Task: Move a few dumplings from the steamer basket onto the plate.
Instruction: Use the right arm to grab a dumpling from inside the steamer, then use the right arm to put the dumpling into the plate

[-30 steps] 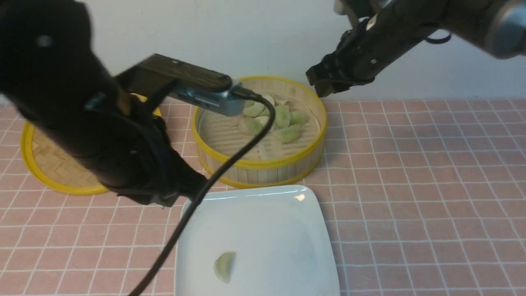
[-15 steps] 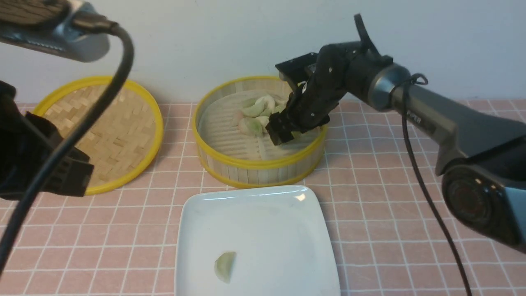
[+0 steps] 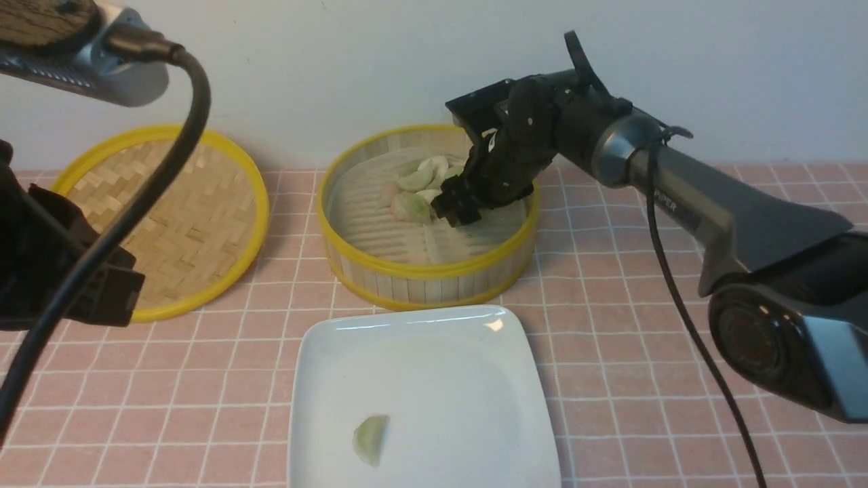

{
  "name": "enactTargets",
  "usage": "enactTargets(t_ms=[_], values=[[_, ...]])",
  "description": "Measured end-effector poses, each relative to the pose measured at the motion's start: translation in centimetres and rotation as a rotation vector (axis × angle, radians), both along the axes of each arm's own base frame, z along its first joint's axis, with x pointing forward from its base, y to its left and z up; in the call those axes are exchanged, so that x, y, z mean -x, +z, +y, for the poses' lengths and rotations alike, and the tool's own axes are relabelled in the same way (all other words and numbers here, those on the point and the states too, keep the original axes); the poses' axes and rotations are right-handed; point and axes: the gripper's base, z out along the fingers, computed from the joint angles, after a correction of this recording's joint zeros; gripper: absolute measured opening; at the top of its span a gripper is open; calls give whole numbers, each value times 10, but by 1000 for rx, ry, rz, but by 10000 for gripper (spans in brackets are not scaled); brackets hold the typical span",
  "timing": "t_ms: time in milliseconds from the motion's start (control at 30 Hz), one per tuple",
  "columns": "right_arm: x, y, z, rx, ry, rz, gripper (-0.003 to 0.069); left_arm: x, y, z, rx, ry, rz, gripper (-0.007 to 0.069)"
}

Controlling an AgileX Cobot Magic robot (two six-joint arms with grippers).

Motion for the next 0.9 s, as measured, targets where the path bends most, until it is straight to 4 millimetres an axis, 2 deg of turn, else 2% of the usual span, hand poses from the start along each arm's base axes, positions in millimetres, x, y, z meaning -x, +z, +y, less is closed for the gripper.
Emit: enactTargets(t_ms=[100, 267, 333, 467, 567, 667, 800, 867, 900], values=[[2, 17, -1, 6, 7, 11, 430, 0, 0, 0, 0, 0, 0, -6], [14, 67, -4, -15, 24, -5, 430, 0, 0, 0, -10, -4, -5, -6], [18, 80, -4, -45, 29, -13, 430, 0, 0, 1, -14, -3, -6, -6], [46, 124, -6, -160, 74, 19, 430, -1, 0, 1, -18, -1, -9, -6], [82, 136, -12, -176, 119, 105, 430, -1, 0, 1, -17, -2, -8, -6], [118, 134, -17, -154, 164, 185, 430, 0, 0, 1, -14, -3, -7, -6], [164, 80, -15, -94, 200, 419, 430, 0, 0, 1, -14, -3, -6, -6], [181, 51, -10, -57, 216, 497, 429, 0, 0, 1, -13, -3, -6, -6], [184, 44, -8, -50, 219, 505, 428, 0, 0, 1, -13, -3, -6, -6]])
